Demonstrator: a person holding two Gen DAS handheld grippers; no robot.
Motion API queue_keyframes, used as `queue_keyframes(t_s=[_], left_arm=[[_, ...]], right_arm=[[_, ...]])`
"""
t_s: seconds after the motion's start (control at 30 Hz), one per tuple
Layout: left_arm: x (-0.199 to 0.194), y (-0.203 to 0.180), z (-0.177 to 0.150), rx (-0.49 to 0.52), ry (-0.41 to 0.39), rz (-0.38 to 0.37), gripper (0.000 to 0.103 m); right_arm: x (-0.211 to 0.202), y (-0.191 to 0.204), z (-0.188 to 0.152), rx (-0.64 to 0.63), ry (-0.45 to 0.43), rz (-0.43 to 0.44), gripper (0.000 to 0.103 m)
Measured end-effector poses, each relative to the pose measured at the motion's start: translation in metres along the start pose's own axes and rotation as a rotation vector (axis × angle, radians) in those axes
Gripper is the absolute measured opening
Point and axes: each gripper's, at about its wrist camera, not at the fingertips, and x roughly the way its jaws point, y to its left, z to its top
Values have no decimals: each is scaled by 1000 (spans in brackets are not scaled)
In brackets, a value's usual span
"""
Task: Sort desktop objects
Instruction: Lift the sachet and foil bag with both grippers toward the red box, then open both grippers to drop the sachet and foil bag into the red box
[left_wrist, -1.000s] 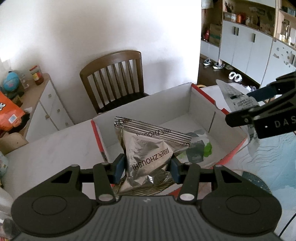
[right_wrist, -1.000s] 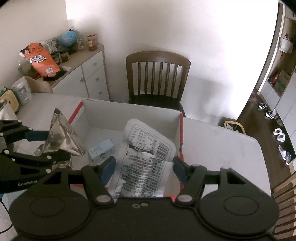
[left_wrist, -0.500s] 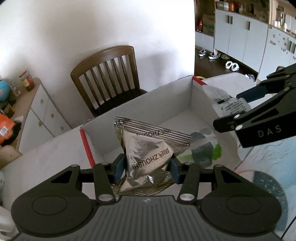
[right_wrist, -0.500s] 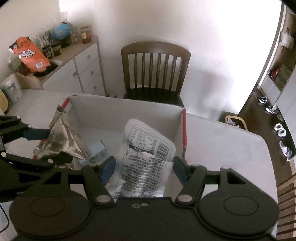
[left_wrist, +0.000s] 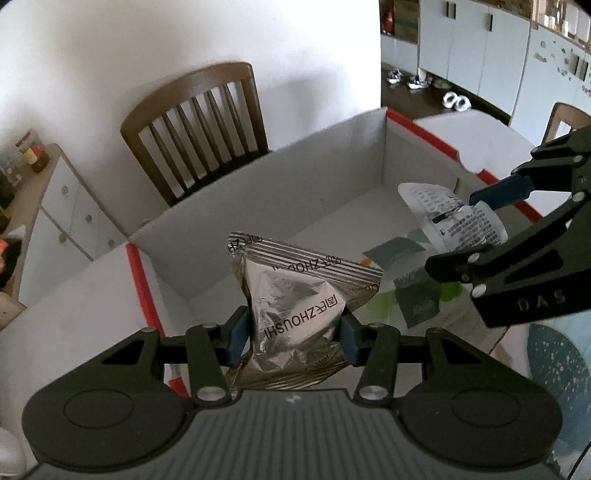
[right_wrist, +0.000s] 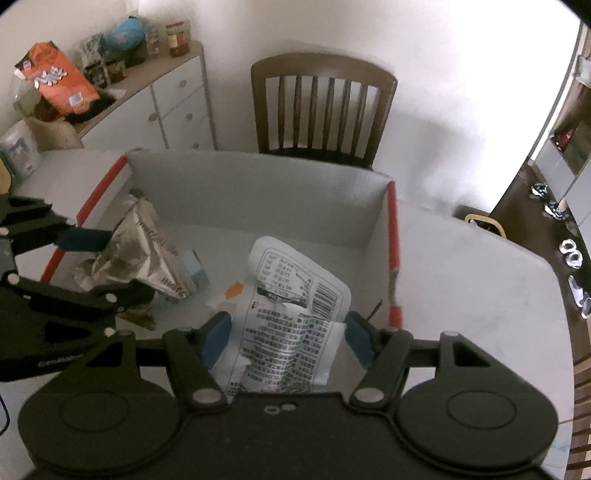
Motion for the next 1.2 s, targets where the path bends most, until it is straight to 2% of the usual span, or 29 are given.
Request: queue_keyframes(t_s=[0.4,0.9,1.1,1.2], left_arm=[[25,1,-1,11,71,-10,49],[38,-5,-1,28,108,-31,50],[41,-7,-2,42,136,-38,54],[43,-9,-4,53,158,-34,63]], right_arm=[[21,2,-5,-7,39,-1,67],[32,7,-11,-47,60,-19,69],[32,6,-10,-59,72,-15,72],[29,5,-10,-60,67,-27,76]])
